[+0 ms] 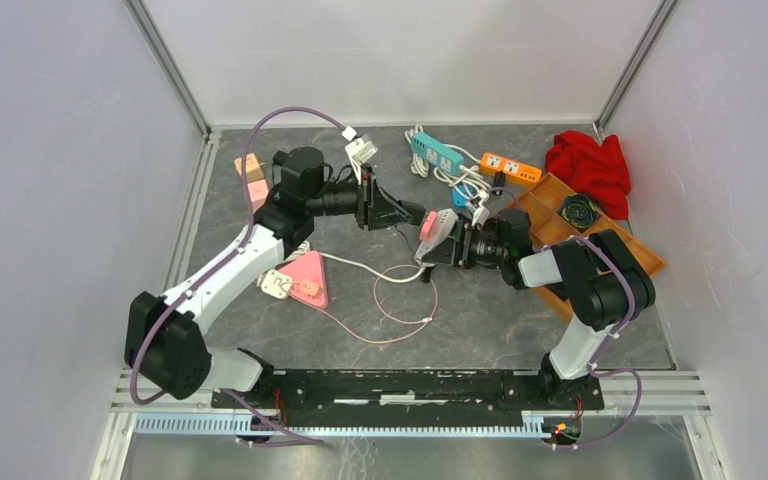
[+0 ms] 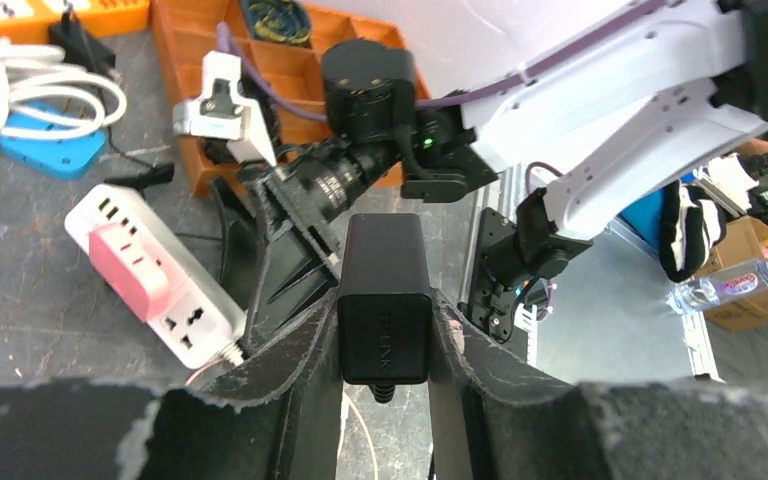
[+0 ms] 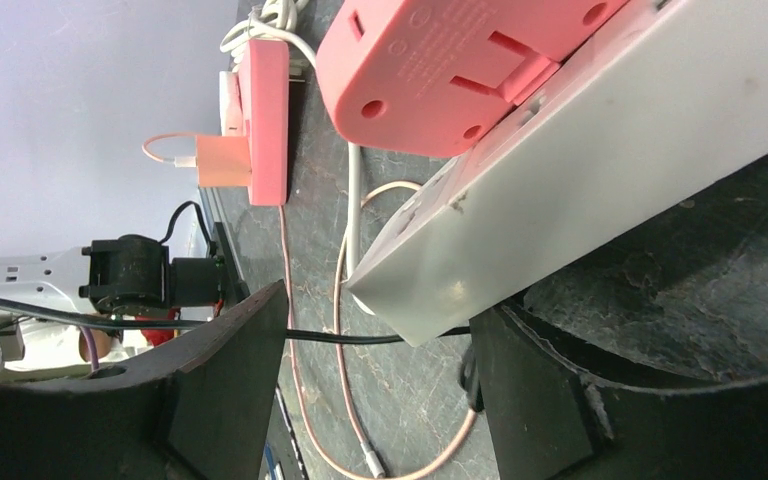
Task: Pull the plug off the socket
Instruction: Remove the plug from the socket.
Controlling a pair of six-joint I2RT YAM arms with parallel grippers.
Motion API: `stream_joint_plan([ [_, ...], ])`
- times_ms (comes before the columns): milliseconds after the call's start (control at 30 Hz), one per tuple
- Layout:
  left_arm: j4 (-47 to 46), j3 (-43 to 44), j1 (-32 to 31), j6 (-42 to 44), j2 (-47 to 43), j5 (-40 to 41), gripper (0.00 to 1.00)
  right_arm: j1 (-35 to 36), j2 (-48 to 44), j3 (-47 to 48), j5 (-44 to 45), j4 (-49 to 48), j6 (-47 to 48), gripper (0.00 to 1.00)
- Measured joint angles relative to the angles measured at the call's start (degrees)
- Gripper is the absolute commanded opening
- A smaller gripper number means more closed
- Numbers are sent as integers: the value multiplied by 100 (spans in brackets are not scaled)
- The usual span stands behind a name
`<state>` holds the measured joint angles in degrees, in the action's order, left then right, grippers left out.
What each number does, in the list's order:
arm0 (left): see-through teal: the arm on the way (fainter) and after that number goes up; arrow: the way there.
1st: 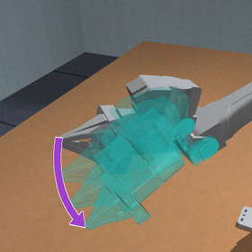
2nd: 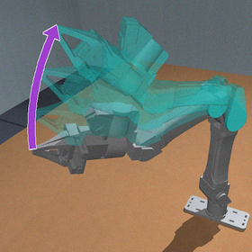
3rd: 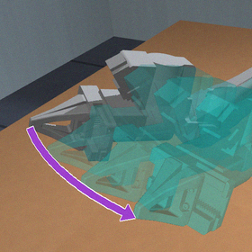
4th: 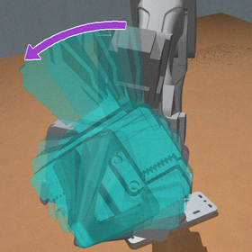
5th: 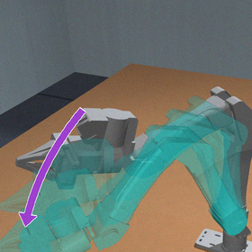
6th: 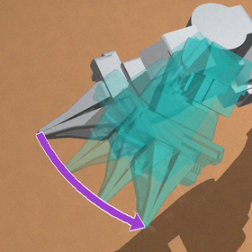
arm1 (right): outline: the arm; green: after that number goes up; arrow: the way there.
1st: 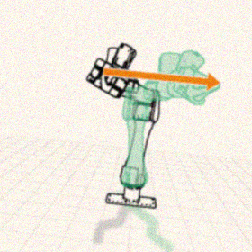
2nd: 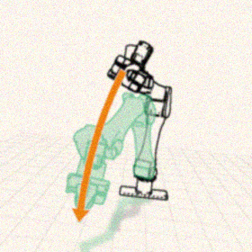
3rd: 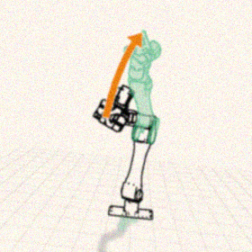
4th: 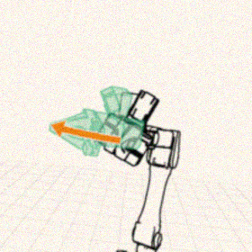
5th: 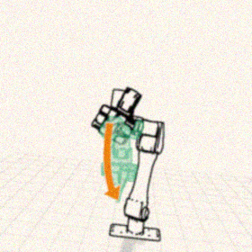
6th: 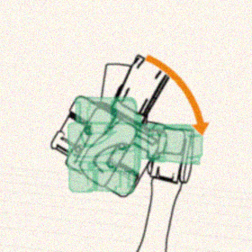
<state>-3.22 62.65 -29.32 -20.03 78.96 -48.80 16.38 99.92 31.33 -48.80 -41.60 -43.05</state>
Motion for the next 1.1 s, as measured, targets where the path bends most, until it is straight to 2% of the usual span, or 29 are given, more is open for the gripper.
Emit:
stream_joint_plan([
  [333, -892, -297, 28, 0, -868, -553, 2, -13, -2, 2, -57, 17, 92, 73],
  [600, -1169, -389, 92, 0, -940, -669, 2, -33, -2, 2, -120, 13, 94, 72],
  [767, -1434, -640, 391, -57, -1075, -551, 2, -33, -2, 7, -181, 11, 96, 72],
  [1100, -2896, -1075, 1058, -901, -1399, -579, 2, -33, -2, 22, -201, 72, 177, 73],
])
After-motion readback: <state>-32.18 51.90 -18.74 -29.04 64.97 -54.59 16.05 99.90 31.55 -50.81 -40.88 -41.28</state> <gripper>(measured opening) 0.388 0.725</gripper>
